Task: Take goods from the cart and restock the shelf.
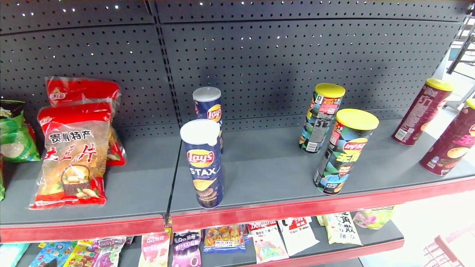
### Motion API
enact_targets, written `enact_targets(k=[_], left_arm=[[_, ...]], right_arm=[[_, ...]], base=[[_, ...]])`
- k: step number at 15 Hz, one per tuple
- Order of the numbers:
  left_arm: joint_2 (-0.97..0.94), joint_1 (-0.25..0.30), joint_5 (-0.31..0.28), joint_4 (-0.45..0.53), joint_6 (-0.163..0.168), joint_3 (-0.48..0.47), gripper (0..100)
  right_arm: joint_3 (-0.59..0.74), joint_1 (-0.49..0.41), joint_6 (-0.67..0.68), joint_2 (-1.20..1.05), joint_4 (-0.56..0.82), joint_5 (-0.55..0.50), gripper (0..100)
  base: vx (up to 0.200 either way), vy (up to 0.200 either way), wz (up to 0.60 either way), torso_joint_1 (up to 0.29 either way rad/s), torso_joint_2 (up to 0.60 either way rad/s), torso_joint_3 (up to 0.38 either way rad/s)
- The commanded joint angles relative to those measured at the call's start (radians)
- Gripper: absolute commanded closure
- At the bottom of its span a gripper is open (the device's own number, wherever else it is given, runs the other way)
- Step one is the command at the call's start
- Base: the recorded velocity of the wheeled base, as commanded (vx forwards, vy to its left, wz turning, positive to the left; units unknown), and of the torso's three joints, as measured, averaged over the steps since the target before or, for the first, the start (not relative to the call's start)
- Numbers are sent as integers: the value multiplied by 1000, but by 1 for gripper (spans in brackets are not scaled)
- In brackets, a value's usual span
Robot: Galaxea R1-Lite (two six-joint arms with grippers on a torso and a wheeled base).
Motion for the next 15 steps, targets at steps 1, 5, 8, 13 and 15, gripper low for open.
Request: enact_targets(k=[1,5,8,13,15], left_arm=[[-311,152,21,145,-5,44,0],[-426,457,-141,136,-42,143,0],[-441,429,-237,-282,-52,375,0],[-506,385,-246,-269,-54,372,0],[-506,388,-240,-271,-54,372,0]], right_arm=[[-1,0,-2,1,1,1,0],[-1,0,0,1,-1,-5,0],[-1,0,0,1,-1,-5,0],[-1,0,1,1,-1,-4,0],[-1,0,4,1,-1,-2,0]], base=[[0,0,0,0,0,0],[0,0,0,0,0,0],[0,0,0,0,0,0],[0,0,0,0,0,0],[0,0,0,0,0,0]])
